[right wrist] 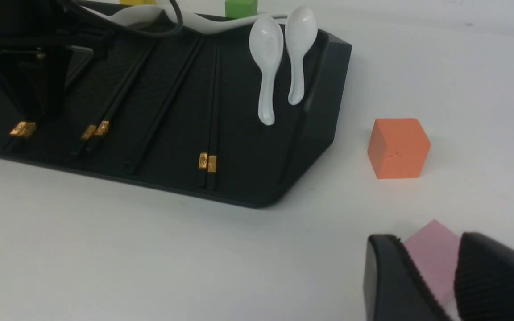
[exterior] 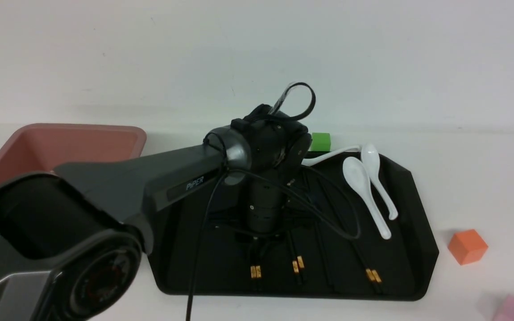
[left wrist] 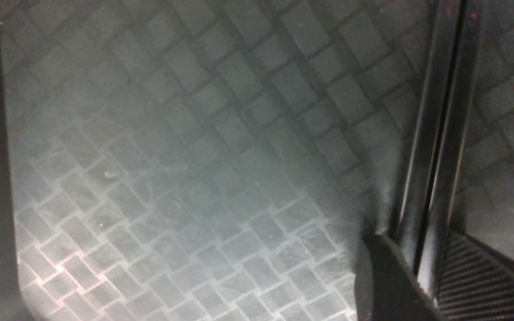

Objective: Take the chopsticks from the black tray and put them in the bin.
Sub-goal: Use the left arm to grab a pair of chopsticks

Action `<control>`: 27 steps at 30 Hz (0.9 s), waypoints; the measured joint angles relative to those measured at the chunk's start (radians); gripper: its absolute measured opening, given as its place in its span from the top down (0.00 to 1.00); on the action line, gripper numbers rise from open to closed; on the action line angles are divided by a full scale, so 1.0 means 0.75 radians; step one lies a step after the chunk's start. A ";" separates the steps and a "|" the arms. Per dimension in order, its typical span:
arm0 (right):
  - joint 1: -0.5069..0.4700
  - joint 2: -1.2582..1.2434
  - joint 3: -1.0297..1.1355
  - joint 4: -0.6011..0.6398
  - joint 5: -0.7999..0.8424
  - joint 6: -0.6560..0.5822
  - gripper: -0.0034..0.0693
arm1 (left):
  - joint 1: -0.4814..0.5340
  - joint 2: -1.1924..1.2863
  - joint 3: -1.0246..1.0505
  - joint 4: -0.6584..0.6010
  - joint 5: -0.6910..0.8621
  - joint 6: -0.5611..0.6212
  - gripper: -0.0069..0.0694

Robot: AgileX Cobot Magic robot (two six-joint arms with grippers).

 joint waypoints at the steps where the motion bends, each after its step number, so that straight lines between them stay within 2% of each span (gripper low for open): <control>1: 0.000 0.000 0.000 0.000 0.000 0.000 0.62 | 0.000 0.001 -0.001 -0.001 0.000 0.000 0.67; 5: 0.000 0.000 0.000 0.000 0.000 0.000 0.62 | 0.000 0.000 -0.001 -0.009 0.000 0.000 0.75; 12: 0.000 0.000 0.000 0.000 0.000 0.000 0.62 | -0.021 -0.043 0.001 -0.026 -0.009 0.004 0.76; 19: 0.000 0.000 0.000 0.000 0.000 0.000 0.62 | -0.049 -0.292 -0.078 -0.071 0.010 0.062 0.76; 24: 0.000 0.000 0.000 0.000 0.000 0.000 0.62 | 0.042 -0.452 -0.090 -0.088 0.022 0.191 0.76; 27: 0.000 0.000 0.000 0.000 0.000 0.000 0.62 | 0.184 -0.600 -0.051 -0.105 0.030 0.292 0.76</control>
